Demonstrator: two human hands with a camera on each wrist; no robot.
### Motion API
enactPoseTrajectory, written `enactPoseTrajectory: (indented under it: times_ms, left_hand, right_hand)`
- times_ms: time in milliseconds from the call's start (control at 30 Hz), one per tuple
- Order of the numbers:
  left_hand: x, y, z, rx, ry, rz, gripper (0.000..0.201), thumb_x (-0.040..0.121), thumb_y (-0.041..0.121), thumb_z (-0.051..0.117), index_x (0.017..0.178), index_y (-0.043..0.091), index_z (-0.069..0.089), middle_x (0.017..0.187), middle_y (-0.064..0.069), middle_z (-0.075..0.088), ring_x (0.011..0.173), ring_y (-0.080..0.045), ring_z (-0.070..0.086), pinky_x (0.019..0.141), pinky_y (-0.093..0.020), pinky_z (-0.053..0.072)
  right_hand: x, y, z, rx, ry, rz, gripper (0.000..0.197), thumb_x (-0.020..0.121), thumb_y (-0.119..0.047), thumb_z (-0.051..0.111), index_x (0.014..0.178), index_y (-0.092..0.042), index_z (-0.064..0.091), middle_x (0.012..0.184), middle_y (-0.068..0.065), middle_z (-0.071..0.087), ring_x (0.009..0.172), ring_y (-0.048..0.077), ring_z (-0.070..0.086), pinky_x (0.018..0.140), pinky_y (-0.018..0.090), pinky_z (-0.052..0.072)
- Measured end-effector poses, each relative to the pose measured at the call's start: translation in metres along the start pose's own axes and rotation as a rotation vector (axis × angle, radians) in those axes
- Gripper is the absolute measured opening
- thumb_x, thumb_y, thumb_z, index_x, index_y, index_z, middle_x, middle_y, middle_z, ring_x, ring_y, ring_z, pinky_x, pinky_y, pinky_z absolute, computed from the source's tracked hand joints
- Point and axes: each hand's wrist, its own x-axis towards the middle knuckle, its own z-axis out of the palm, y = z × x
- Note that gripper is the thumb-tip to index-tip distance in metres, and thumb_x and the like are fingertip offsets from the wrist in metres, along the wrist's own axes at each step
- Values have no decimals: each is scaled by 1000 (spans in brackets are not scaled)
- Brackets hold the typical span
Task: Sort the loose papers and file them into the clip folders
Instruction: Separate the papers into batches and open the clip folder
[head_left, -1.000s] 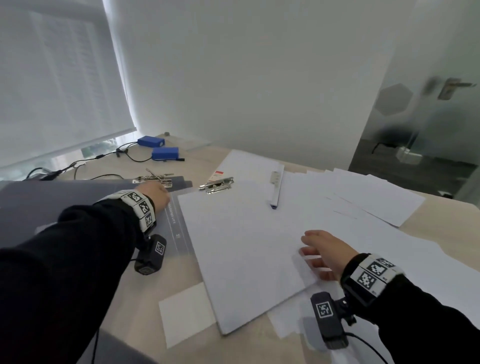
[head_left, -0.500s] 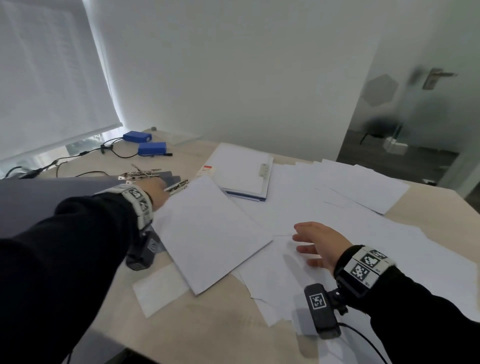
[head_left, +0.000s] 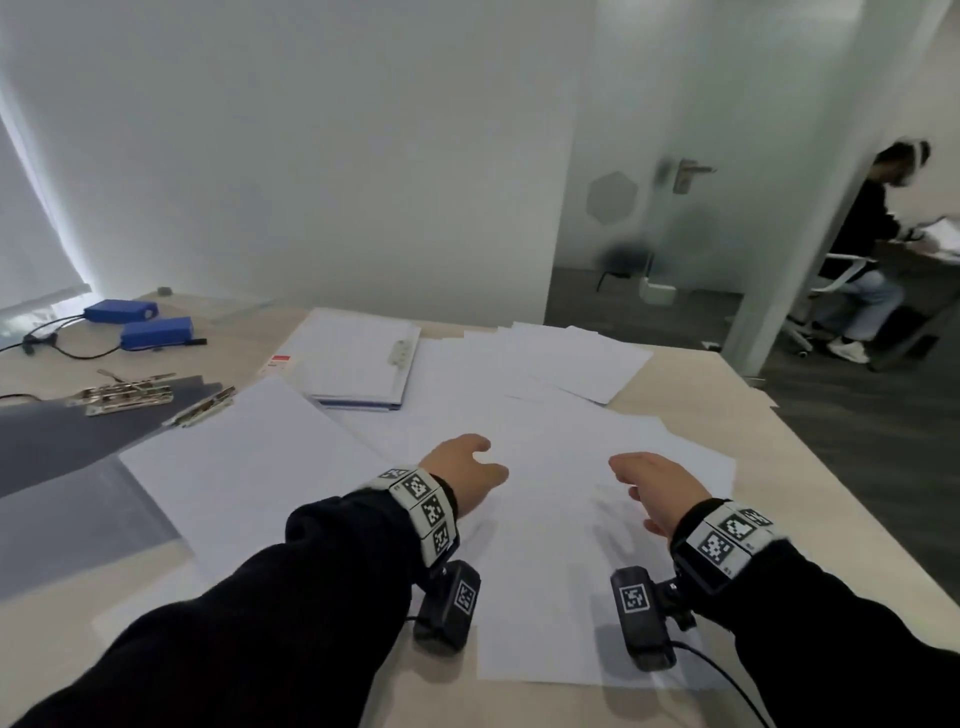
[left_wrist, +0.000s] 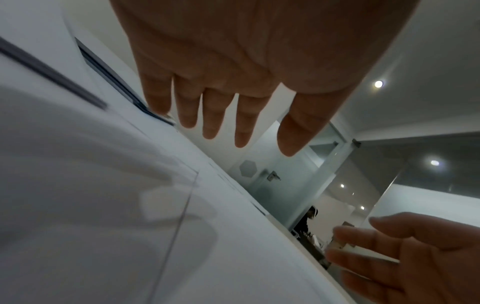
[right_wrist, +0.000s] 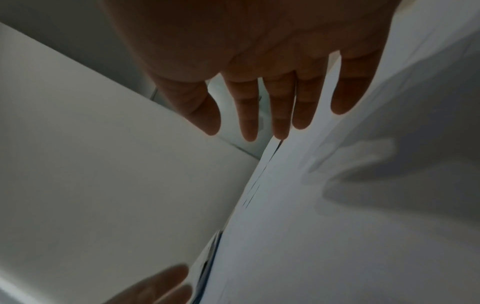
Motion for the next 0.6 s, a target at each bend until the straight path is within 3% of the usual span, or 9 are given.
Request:
enactPoseTrajectory:
  times_ms: [100, 200, 300, 433, 533, 600]
  left_hand:
    - [5, 7, 18, 183, -81, -71, 78, 70, 58, 55, 143, 35, 41, 147, 0, 44, 133, -24, 43, 112, -39, 34]
    - [7, 10, 33, 415, -183, -124, 95, 56, 65, 45, 146, 36, 35, 149, -7, 37, 136, -33, 35, 114, -45, 28]
    - [3, 18, 43, 517, -234, -99, 91, 60, 67, 43, 144, 33, 39, 146, -11, 35, 134, -36, 34, 113, -44, 28]
    - [-2, 26, 56, 467, -288, -26, 73, 87, 59, 54, 151, 32, 32, 156, -7, 30, 143, -28, 29, 116, -38, 24]
    - [-3, 28, 51, 345, -310, 13, 67, 92, 52, 56, 151, 29, 33, 157, 2, 34, 144, -17, 33, 115, -28, 23]
    - [0, 23, 42, 330, -260, -27, 77, 82, 60, 59, 149, 30, 36, 157, 0, 34, 143, -19, 33, 115, -29, 24]
  right_hand:
    - [12, 23, -38, -116, 81, 11, 23, 95, -27, 55, 114, -15, 62, 120, 2, 56, 112, 21, 50, 97, 33, 37]
    - [23, 46, -69, -196, 84, 69, 38, 95, -27, 56, 127, -8, 58, 137, 8, 53, 125, 26, 49, 101, 32, 34]
    - [30, 62, -83, -271, 32, 123, 51, 96, -28, 56, 140, -5, 46, 149, 9, 42, 136, 26, 40, 109, 33, 28]
    - [31, 72, -80, -401, -61, 115, 55, 95, -34, 55, 143, -11, 43, 152, 5, 40, 139, 22, 36, 112, 30, 26]
    - [29, 76, -81, -420, -68, 103, 52, 92, -39, 58, 140, -19, 48, 146, 1, 47, 132, 20, 45, 101, 27, 33]
    - [27, 79, -85, -421, -55, 99, 52, 90, -42, 59, 138, -23, 49, 143, 0, 49, 128, 20, 48, 96, 27, 35]
